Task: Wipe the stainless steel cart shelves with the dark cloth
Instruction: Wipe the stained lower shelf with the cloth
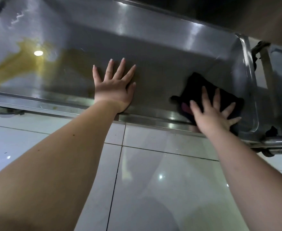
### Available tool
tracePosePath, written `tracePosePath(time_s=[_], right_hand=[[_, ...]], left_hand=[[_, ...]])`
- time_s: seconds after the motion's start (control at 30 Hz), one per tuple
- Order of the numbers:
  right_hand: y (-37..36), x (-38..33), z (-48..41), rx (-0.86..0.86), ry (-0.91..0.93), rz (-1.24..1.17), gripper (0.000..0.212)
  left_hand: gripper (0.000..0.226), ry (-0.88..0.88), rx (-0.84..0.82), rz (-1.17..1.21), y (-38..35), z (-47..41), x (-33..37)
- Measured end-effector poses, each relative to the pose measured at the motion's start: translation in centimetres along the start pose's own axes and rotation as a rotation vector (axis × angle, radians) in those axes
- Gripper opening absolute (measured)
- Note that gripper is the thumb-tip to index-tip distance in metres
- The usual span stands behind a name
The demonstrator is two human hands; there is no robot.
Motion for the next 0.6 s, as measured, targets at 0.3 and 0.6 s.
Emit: tracePosePath(time_s=[0.3,0.6], right_hand=[[-2.3,-11.3,3.9,-0.015,0.349,0.076,0.069],[0.6,6.3,-1.2,-0.020,0.064,0.043,0.065]], left_hand=[[0.051,0.016,-0.026,-0.010,0.3,0.0,0.1],[0.052,0.007,-0.025,-0.033,0.5,-0.1,0.1]])
Point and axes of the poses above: each hand's wrist, its own z-axis away from the middle knuckle, its own y-axis out of the back of the hand, x = y × z, the point moved 1 cm from there along -z, towards the middle knuckle, and after that the axes turned 5 degrees about y, right-handed, at the moved point
